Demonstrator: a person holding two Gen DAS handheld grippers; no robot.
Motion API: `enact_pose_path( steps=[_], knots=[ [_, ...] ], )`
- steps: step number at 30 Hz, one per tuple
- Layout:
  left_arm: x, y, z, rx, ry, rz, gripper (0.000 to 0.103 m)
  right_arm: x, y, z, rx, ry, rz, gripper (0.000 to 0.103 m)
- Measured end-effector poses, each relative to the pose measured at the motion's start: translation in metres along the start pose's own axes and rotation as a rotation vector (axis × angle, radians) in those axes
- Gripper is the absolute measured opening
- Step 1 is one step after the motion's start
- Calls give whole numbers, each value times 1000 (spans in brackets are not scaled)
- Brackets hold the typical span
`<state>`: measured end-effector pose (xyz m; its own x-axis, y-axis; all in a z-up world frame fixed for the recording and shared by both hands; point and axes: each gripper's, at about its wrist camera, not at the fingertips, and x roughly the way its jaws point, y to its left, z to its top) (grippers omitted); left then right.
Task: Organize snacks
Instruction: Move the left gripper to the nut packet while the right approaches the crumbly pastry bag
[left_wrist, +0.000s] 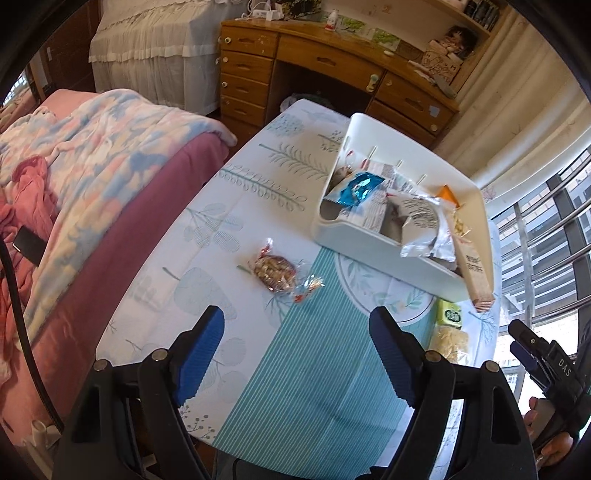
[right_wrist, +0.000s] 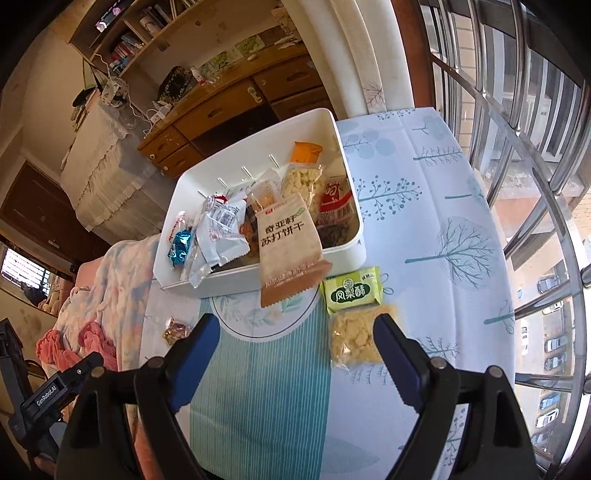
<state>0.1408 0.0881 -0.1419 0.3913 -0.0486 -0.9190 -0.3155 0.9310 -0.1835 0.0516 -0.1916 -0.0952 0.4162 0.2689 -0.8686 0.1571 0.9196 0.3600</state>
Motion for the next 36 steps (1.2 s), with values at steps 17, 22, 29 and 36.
enact_pose_path(
  steps=[17,22,29,36],
  knots=[
    [66,15,23,105,181,24,83,71,-21,-34,44,149,-279,86],
    [94,16,33,148,252,18,83,84,-24,-40,49,128,-343,86],
    [135,13,42,219,349,13,83,100,-22,-42,9,104,-448,88],
    [170,5,45,276,424,-8,86,113,-24,-37,-1,100,-468,96]
  ],
)
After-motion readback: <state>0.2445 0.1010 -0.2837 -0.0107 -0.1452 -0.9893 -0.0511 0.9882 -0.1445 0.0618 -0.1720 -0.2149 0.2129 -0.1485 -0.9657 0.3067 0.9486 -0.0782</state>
